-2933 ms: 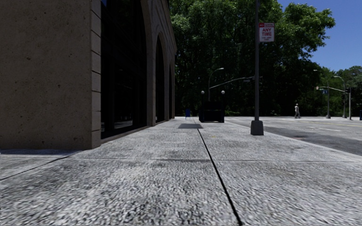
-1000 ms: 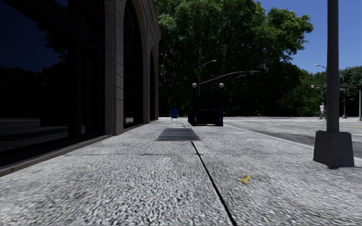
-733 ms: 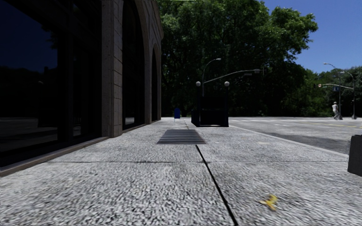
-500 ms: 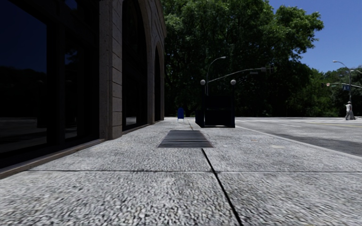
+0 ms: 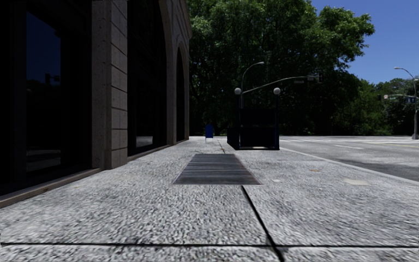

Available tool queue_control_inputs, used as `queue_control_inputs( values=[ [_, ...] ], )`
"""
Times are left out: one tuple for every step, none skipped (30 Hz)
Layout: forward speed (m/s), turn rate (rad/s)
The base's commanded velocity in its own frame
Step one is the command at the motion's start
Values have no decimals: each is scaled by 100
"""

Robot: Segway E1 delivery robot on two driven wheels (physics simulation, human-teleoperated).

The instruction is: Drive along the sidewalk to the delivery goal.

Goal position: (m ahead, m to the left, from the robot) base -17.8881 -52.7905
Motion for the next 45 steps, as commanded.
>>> queue_control_inputs(
  values=[
    [200, 0],
    [200, 0],
    [200, 0],
    [200, 0],
    [200, 0],
    [200, 0],
    [200, 0],
    [200, 0],
    [200, 0],
    [200, 0],
    [200, 0],
    [200, 0],
    [200, 0],
    [200, 0],
    [200, 0],
    [200, 0],
    [200, 0],
    [200, 0],
    [200, 0],
    [200, 0],
    [200, 0],
    [200, 0],
    [200, 0],
    [200, 0],
    [200, 0],
    [200, 0],
    [200, 0],
    [200, 0],
    [200, 0],
    [200, 0],
    [200, 0],
    [200, 0],
    [200, 0],
    [200, 0],
    [200, 0],
    [200, 0],
    [200, 0],
    [200, 0],
    [200, 0],
    [200, 0],
    [200, 0],
    [200, 0],
    [200, 0],
    [200, 0],
    [200, 0]
  ],
)
